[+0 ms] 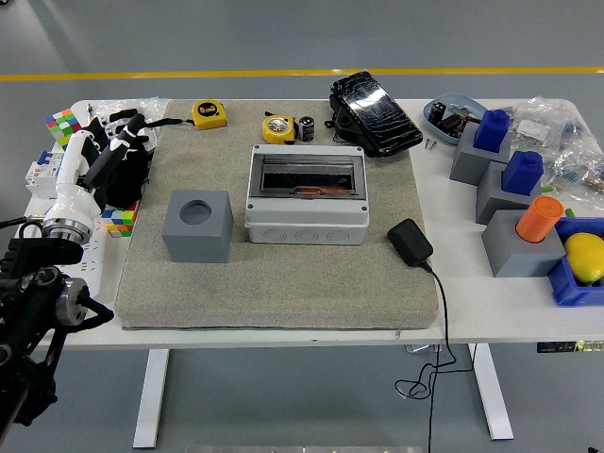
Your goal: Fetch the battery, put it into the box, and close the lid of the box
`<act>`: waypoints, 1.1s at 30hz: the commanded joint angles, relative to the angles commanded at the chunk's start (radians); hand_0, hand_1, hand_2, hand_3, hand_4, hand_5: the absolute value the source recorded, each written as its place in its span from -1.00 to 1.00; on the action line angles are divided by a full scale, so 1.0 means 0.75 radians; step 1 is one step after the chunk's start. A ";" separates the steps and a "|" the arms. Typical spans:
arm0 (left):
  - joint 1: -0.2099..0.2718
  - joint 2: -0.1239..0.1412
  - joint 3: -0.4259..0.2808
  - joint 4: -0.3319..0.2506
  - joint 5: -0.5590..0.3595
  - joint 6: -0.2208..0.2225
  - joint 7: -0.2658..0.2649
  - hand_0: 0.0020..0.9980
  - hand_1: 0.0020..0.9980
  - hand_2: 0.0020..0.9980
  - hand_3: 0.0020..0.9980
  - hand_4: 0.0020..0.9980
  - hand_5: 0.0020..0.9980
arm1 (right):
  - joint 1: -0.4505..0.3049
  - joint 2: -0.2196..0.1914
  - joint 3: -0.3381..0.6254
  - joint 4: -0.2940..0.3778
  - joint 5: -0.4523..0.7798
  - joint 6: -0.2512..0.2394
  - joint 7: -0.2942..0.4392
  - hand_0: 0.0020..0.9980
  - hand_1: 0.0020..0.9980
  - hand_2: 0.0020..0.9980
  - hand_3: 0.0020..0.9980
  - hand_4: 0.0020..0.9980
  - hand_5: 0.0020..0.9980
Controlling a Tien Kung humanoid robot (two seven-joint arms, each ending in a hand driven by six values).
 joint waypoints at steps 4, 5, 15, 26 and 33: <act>-0.001 -0.001 -0.002 -0.002 -0.001 0.000 0.001 -0.19 0.12 0.24 0.28 0.99 0.12 | 0.000 0.001 0.000 -0.001 0.000 0.000 0.000 0.11 0.18 0.17 0.09 0.84 -0.03; -0.002 0.000 -0.003 -0.002 -0.002 0.001 0.000 -0.19 0.12 0.24 0.28 0.99 0.12 | 0.000 0.001 0.001 0.000 -0.002 0.001 0.000 0.11 0.18 0.17 0.09 0.84 -0.03; -0.013 0.007 -0.016 -0.007 -0.008 0.001 0.000 -0.19 0.12 0.24 0.27 0.98 0.12 | 0.014 -0.005 0.007 0.004 -0.010 0.004 0.000 0.11 0.18 0.17 0.09 0.84 -0.03; -0.016 0.012 -0.002 -0.042 -0.011 0.002 0.006 -0.19 0.13 0.24 0.26 0.97 0.11 | 0.009 -0.014 0.010 0.003 -0.011 0.005 -0.005 0.11 0.18 0.17 0.09 0.84 -0.03; -0.008 0.009 -0.004 -0.043 -0.010 0.003 0.010 -0.19 0.13 0.25 0.26 0.97 0.10 | 0.009 -0.007 0.010 0.004 -0.015 0.005 -0.006 0.11 0.18 0.17 0.09 0.84 -0.03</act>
